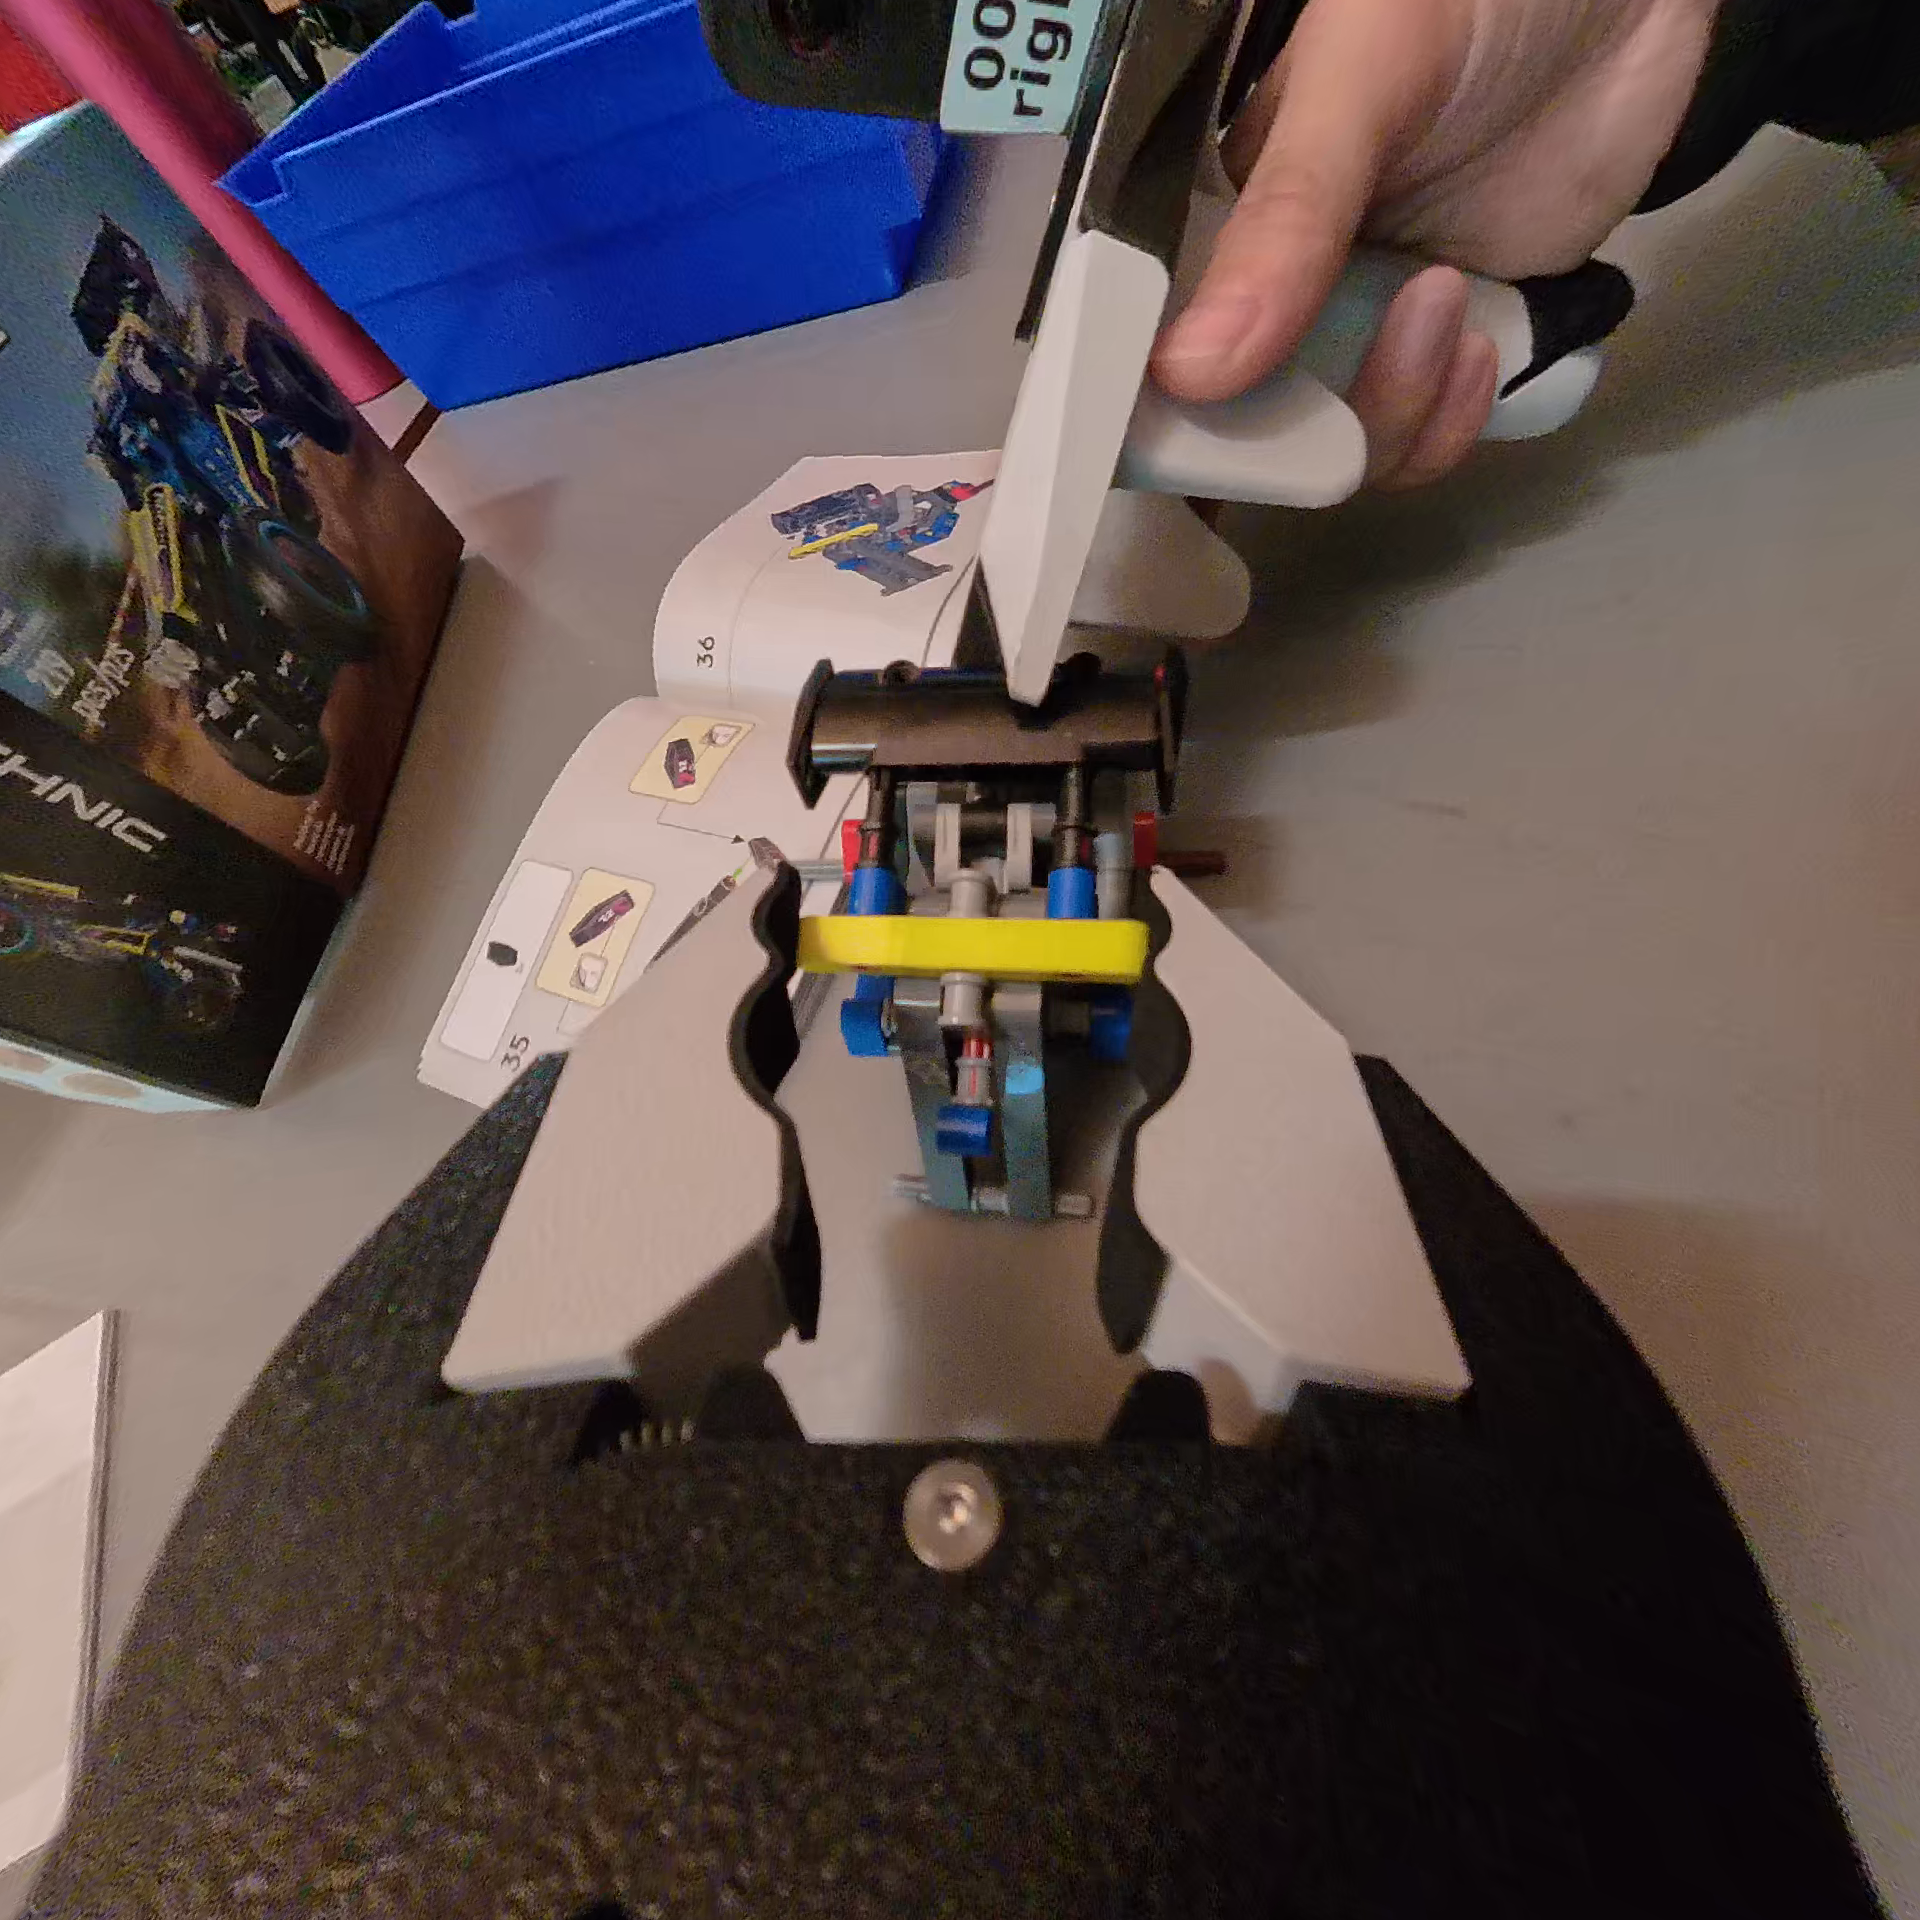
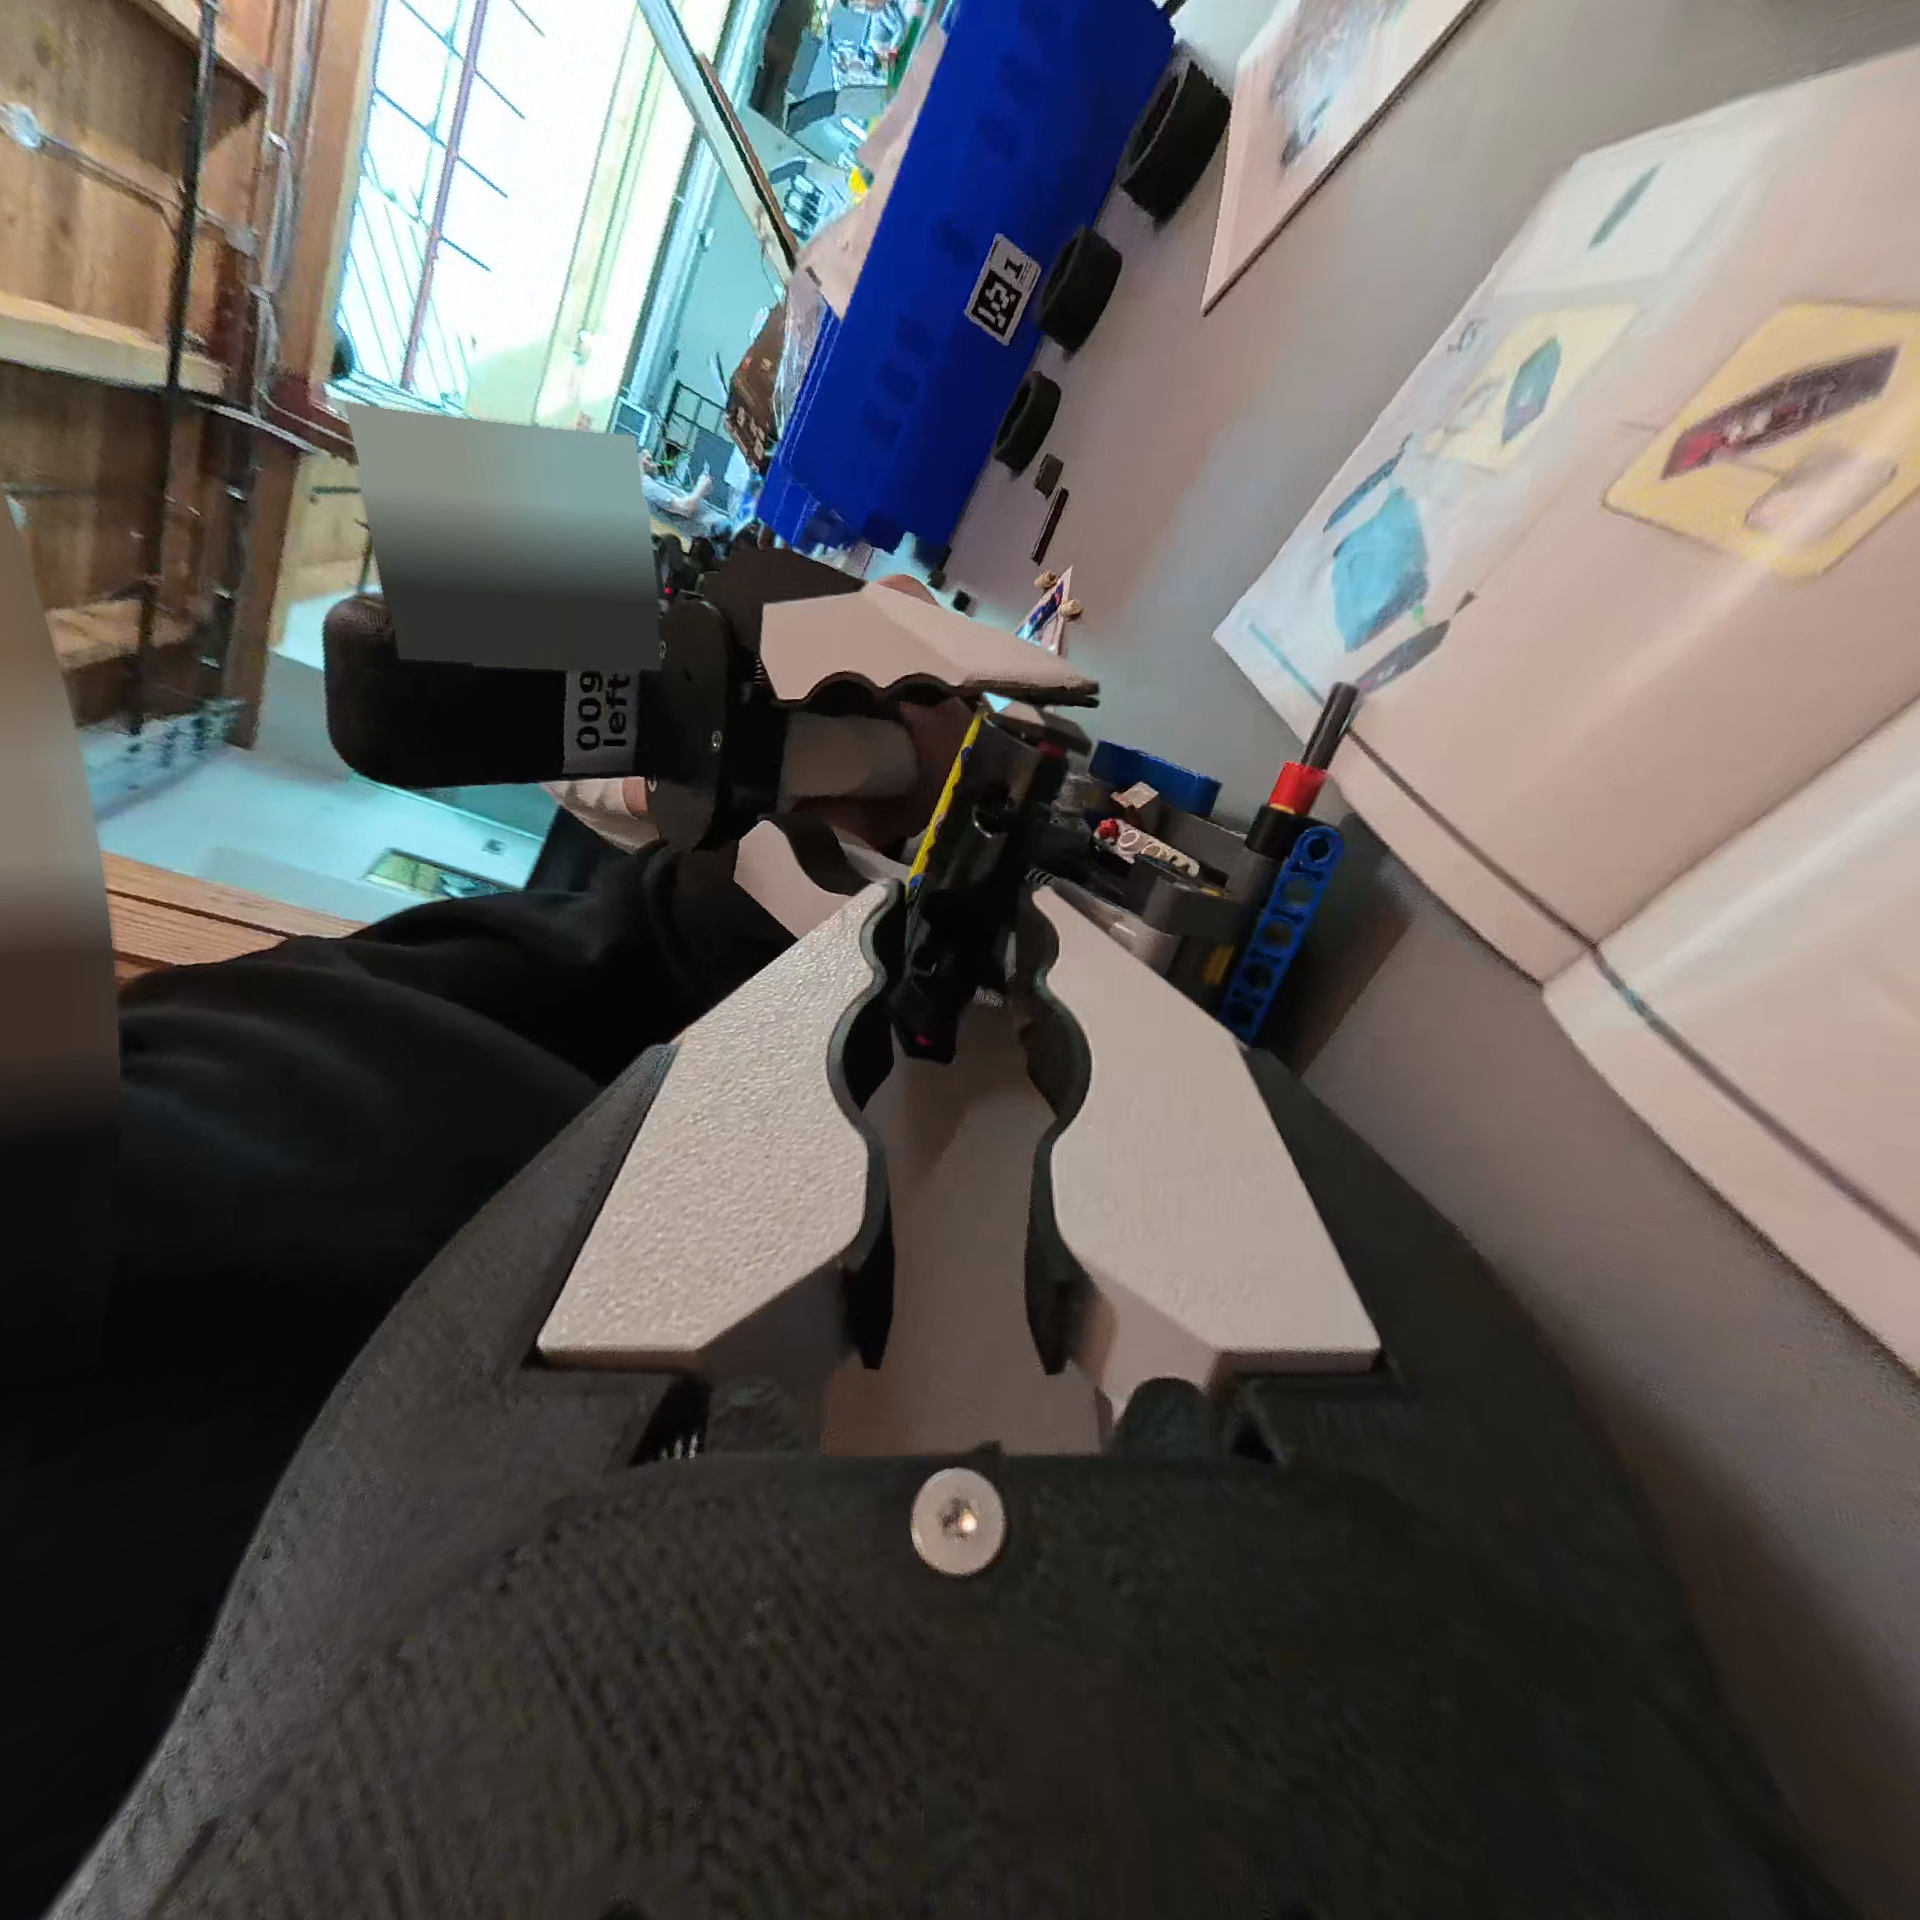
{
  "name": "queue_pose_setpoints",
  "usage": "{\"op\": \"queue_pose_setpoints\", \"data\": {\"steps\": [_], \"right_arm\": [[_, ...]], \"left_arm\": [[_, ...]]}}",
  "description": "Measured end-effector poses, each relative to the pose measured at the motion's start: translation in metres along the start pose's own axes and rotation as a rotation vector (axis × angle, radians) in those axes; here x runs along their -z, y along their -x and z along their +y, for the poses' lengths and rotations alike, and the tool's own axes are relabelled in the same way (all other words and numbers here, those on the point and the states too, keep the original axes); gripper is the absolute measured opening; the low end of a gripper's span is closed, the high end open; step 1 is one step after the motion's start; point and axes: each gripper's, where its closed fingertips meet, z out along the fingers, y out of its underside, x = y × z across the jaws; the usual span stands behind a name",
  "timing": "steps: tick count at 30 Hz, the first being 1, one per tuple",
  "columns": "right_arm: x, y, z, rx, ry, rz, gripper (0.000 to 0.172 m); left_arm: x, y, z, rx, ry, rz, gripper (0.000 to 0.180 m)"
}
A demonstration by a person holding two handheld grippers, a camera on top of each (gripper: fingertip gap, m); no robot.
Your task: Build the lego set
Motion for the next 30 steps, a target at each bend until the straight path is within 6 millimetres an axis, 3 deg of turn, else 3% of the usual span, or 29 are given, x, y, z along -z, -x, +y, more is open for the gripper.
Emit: {"op": "queue_pose_setpoints", "data": {"steps": [14,18,22,30], "right_arm": [[0.003,0.001,0.005,0.088,0.076,-0.019,0.016],[0.006,0.001,-0.009,0.113,0.036,-0.007,0.026],[0.003,-0.004,-0.011,0.121,0.055,0.012,0.015],[0.002,-0.008,-0.013,0.077,0.107,0.056,0.015]], "left_arm": [[0.002,-0.011,0.002,0.038,-0.007,0.114,0.063],[0.0,-0.012,0.002,0.027,0.0,0.1,0.063],[0.0,-0.011,0.002,0.055,0.0,0.114,0.063],[-0.002,-0.01,0.005,0.071,0.049,0.147,0.062]]}}
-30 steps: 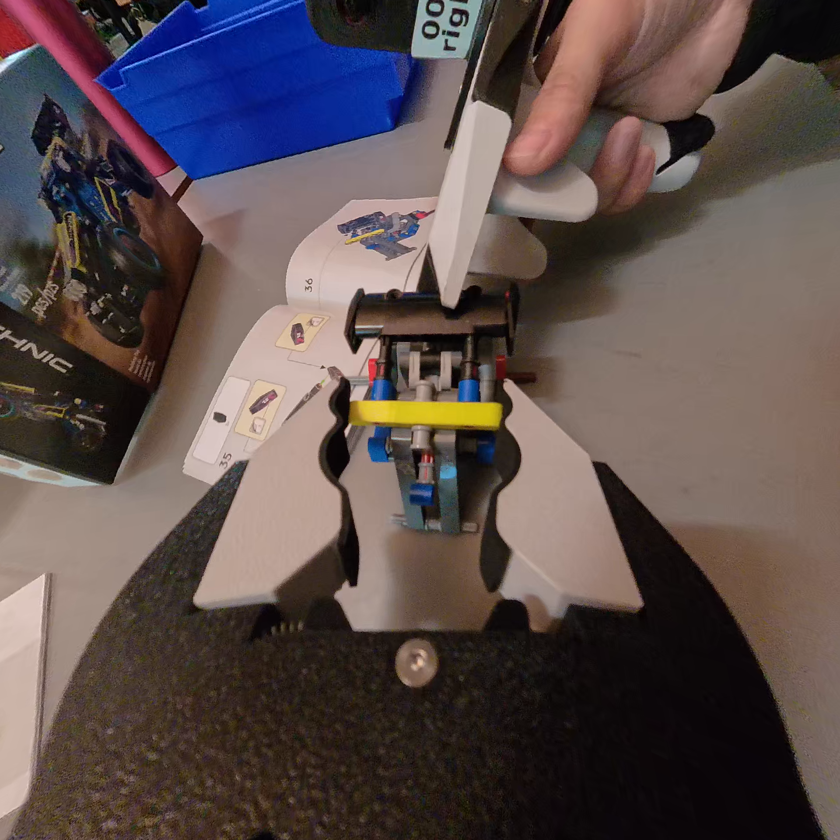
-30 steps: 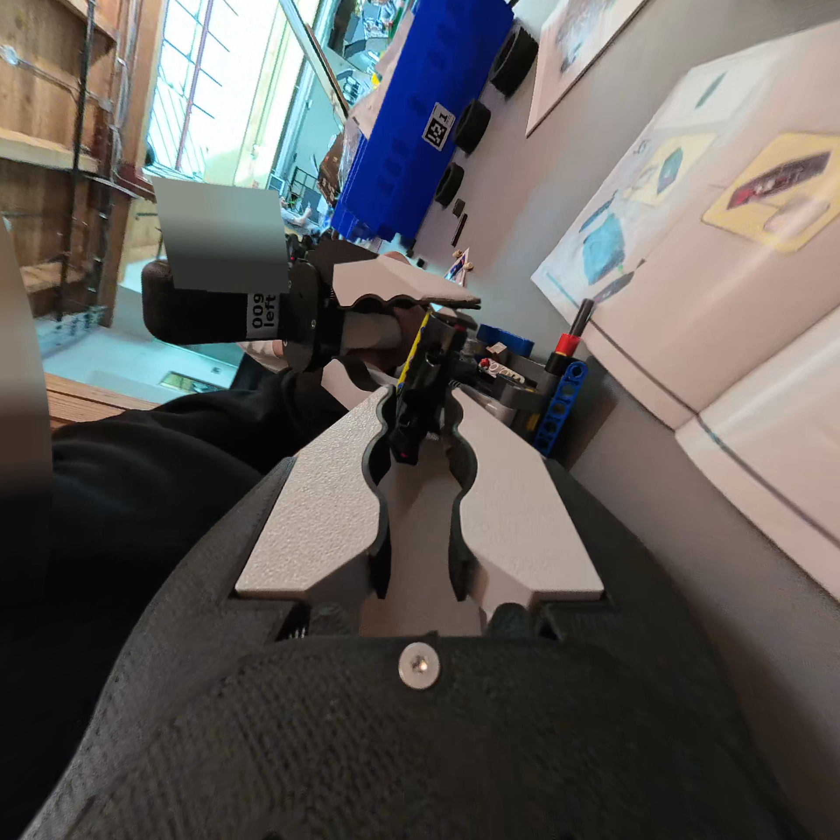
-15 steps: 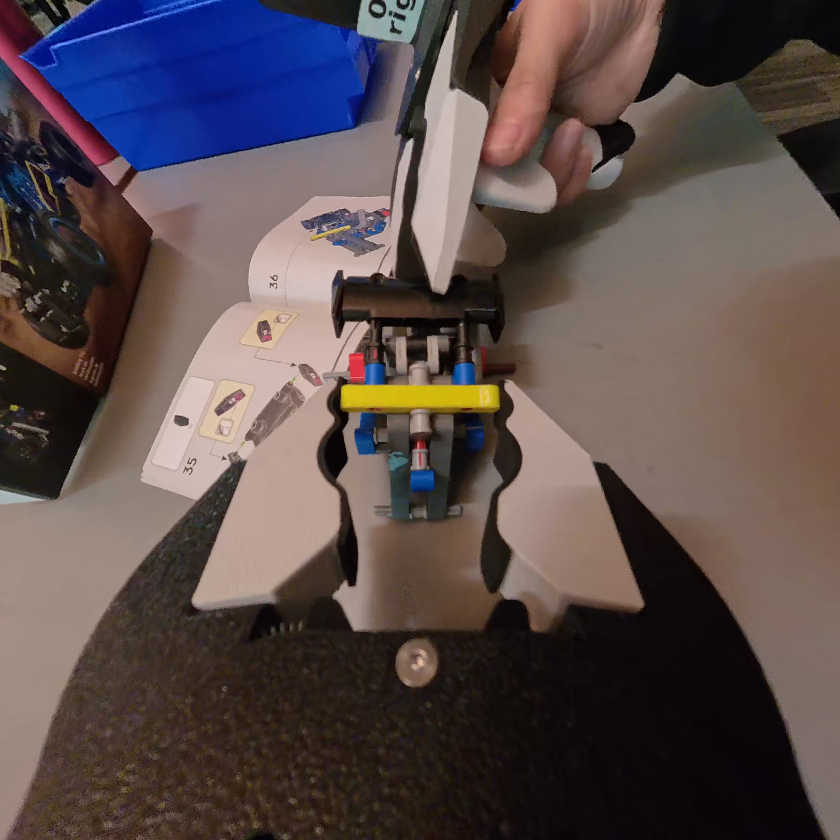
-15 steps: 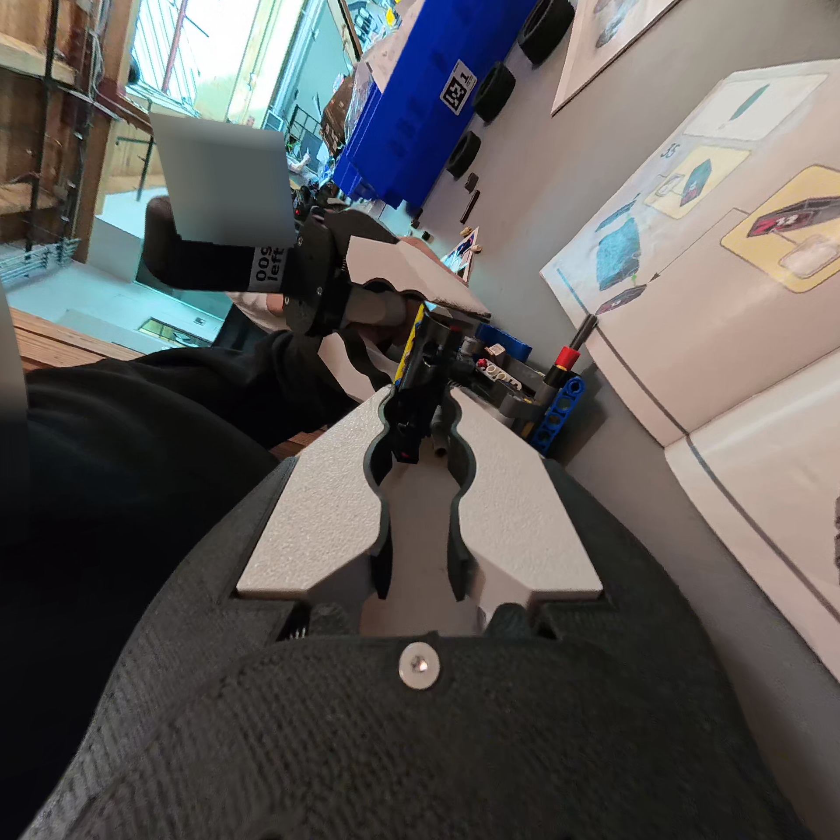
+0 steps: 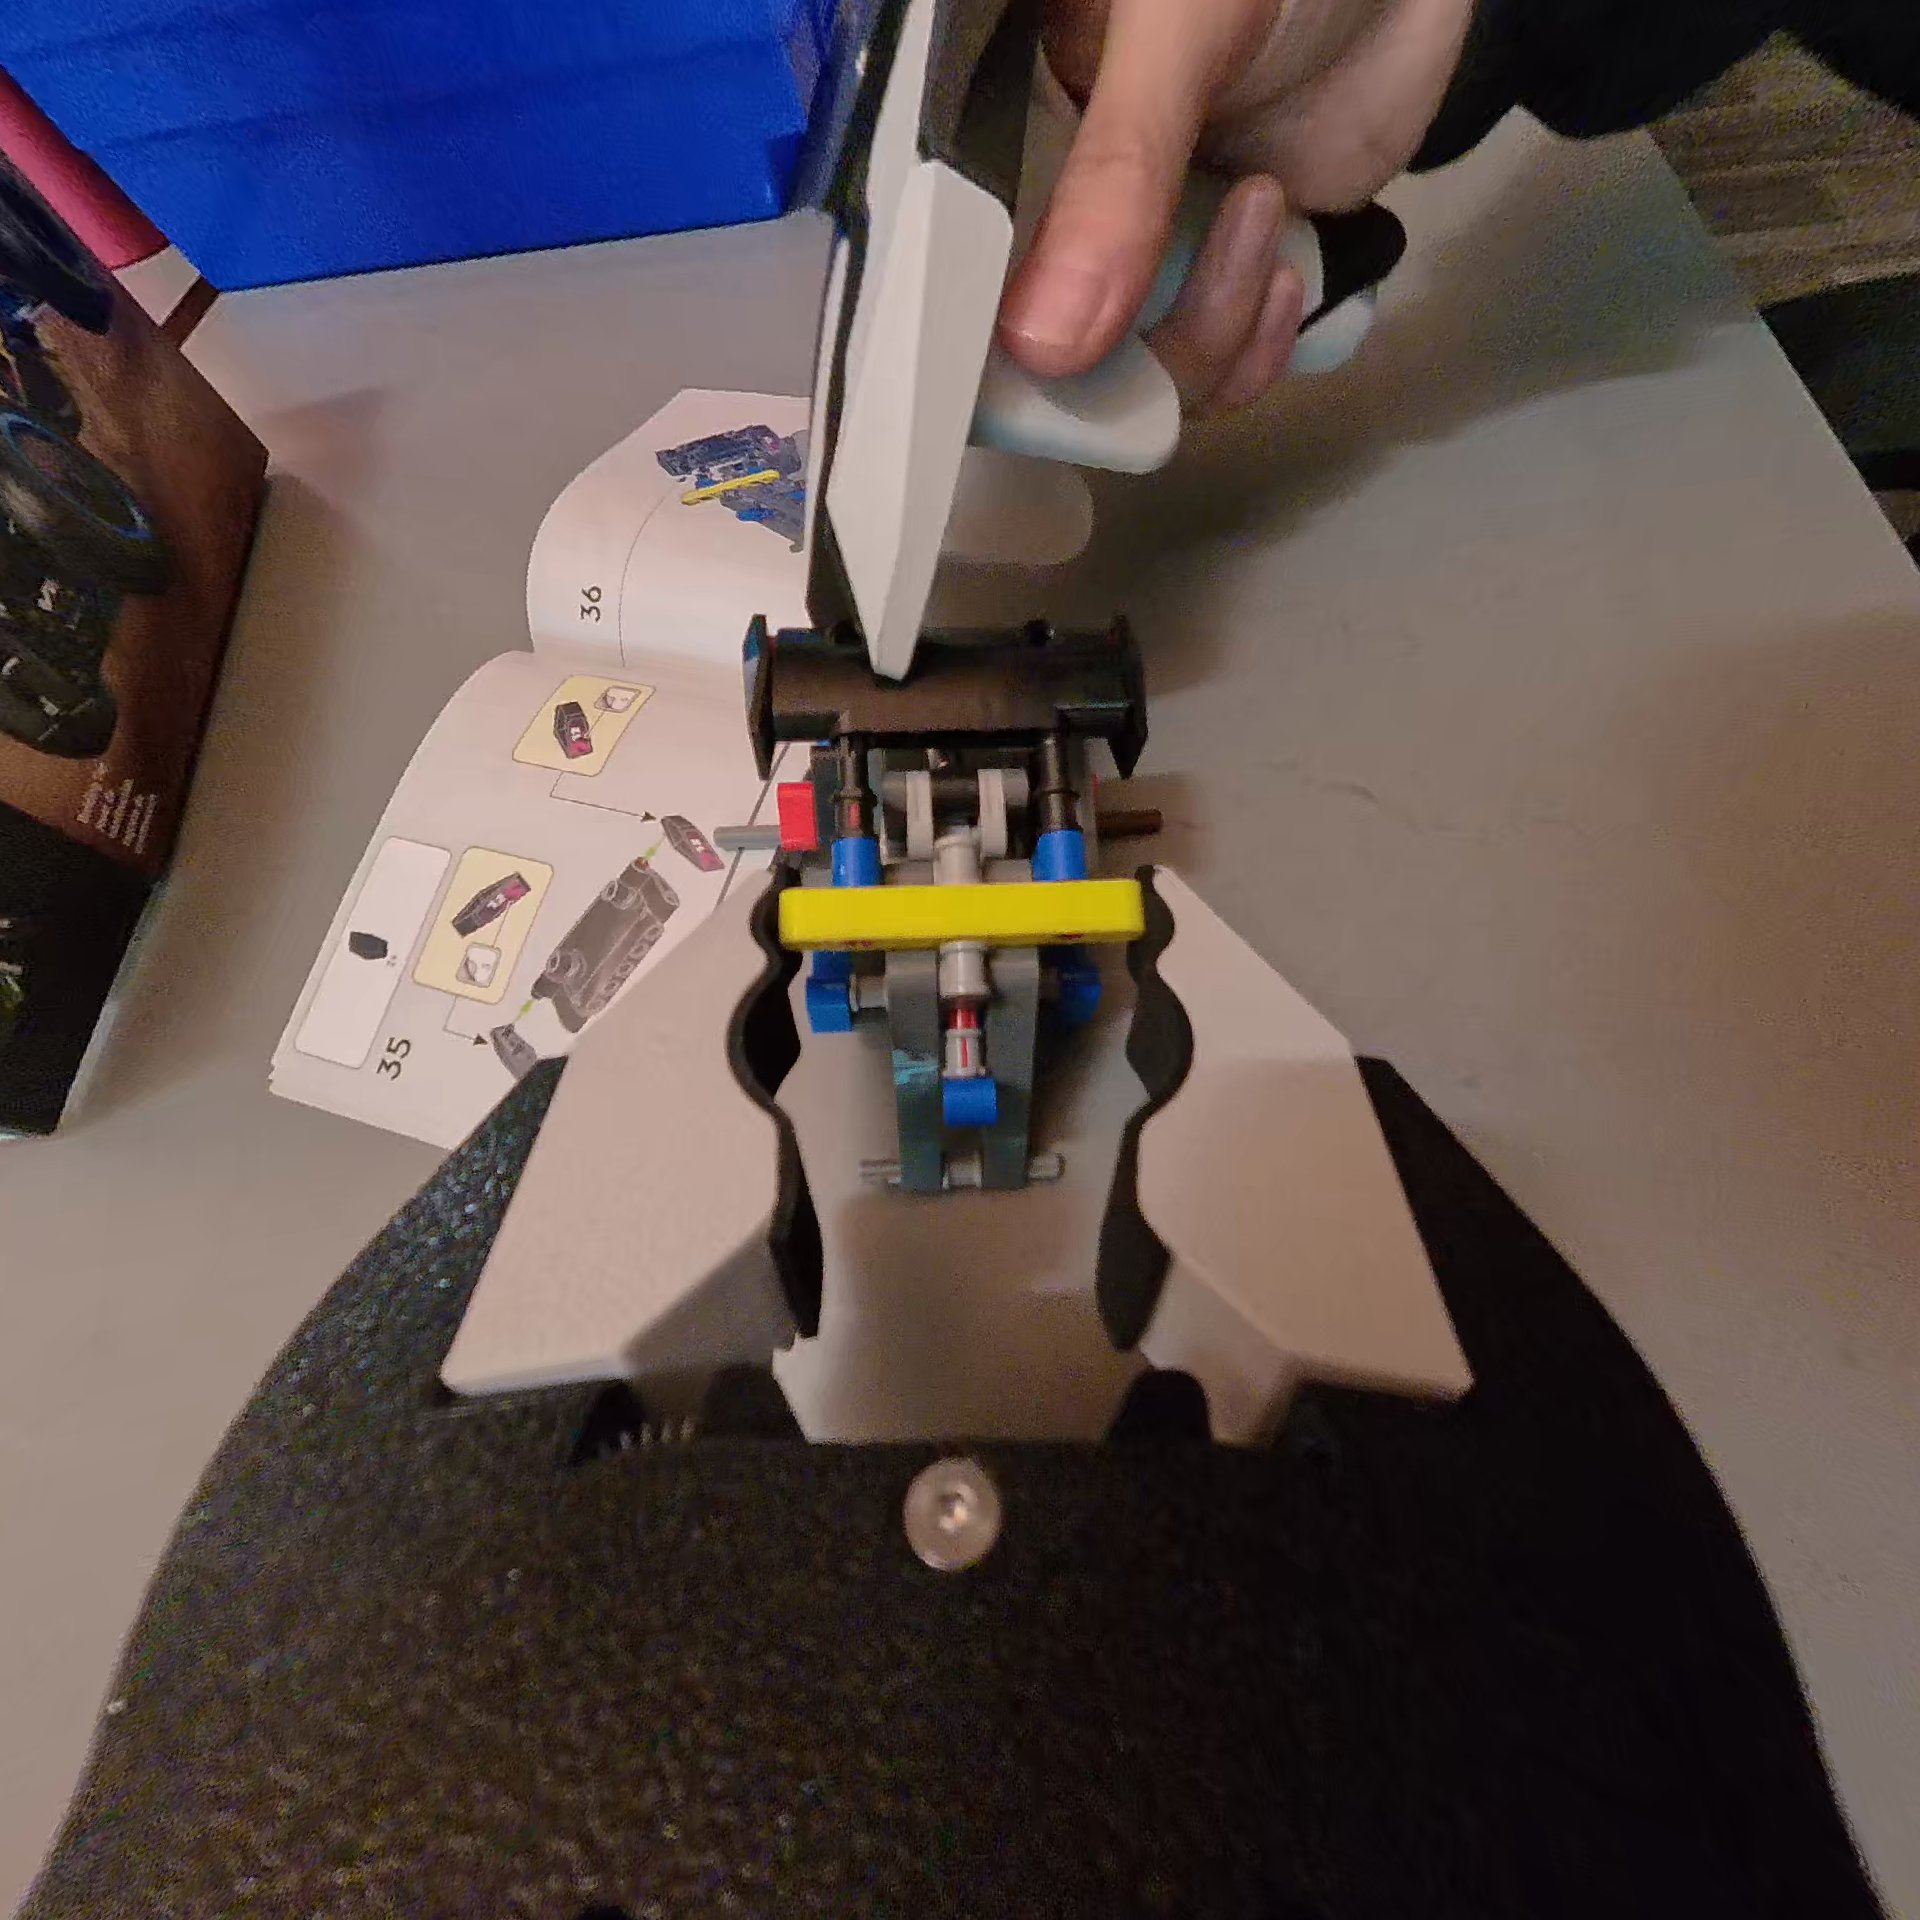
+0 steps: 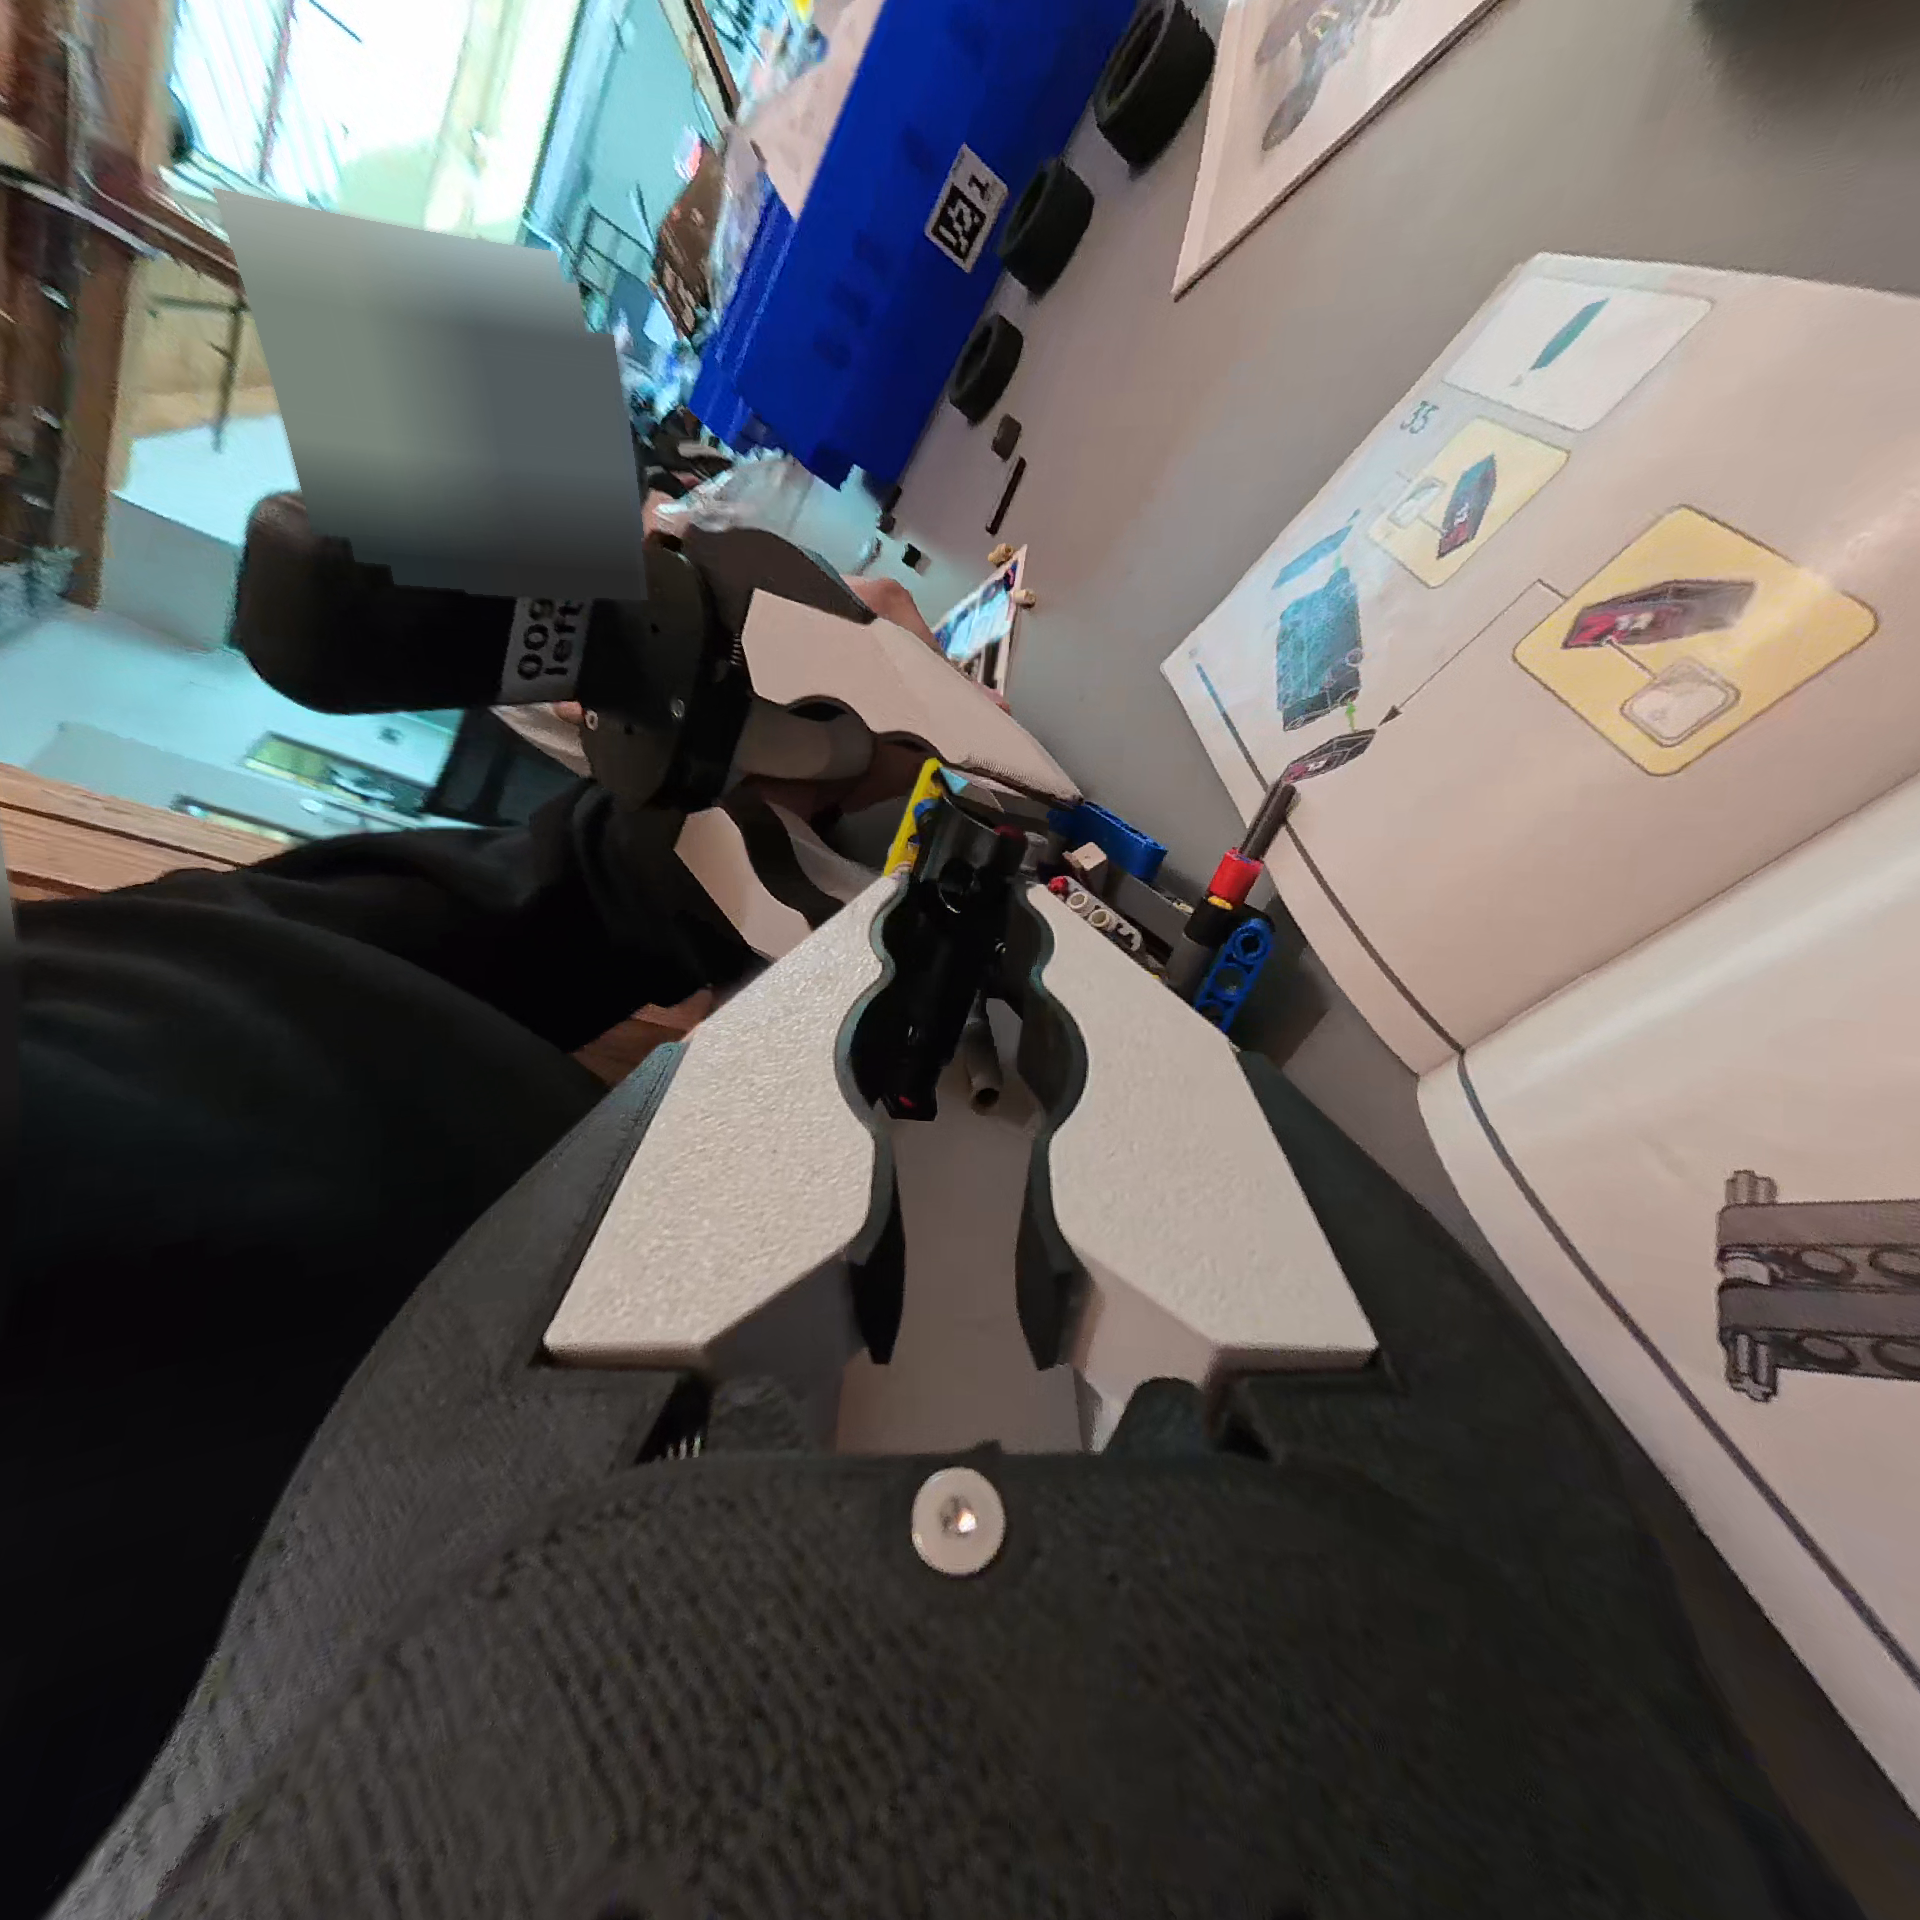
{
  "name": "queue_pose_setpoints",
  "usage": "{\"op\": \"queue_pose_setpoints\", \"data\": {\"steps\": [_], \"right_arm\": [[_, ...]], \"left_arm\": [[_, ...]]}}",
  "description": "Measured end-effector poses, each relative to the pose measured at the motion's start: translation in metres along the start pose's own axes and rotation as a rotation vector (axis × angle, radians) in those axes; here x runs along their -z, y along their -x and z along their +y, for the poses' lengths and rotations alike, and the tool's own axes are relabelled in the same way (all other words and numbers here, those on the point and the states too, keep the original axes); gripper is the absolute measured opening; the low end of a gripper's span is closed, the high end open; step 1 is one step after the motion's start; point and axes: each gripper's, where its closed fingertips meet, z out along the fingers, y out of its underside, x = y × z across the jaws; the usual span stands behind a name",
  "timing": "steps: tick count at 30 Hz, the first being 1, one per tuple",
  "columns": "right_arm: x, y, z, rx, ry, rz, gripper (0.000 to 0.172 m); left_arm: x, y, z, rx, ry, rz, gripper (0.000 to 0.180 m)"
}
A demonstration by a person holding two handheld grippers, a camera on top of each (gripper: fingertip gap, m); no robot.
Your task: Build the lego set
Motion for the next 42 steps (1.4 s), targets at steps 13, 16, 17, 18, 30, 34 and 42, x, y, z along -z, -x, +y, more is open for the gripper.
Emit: {"op": "queue_pose_setpoints", "data": {"steps": [13,16,17,18,30,34,42], "right_arm": [[-0.004,0.0,-0.004,-0.004,-0.028,0.018,0.015],[0.005,0.0,0.005,0.027,0.021,0.016,0.016],[0.008,0.0,0.007,0.049,0.034,0.027,0.017],[0.012,-0.001,0.011,0.054,0.056,0.029,0.018],[0.008,0.003,0.015,0.015,0.02,0.001,0.012],[0.006,0.002,0.013,-0.079,-0.039,-0.02,0.013],[0.01,0.005,0.016,-0.053,-0.022,-0.063,0.012]], "left_arm": [[-0.001,-0.001,-0.001,0.002,-0.005,-0.001,0.061],[-0.003,-0.005,-0.004,0.014,-0.027,0.015,0.061],[-0.003,-0.005,-0.004,0.011,-0.028,0.014,0.061],[-0.003,-0.005,-0.004,0.011,-0.029,0.014,0.061],[-0.003,0.0,-0.002,-0.01,-0.03,-0.026,0.06],[-0.003,0.002,-0.002,0.001,-0.03,-0.029,0.06],[-0.003,-0.002,-0.004,-0.009,-0.042,-0.005,0.061]]}}
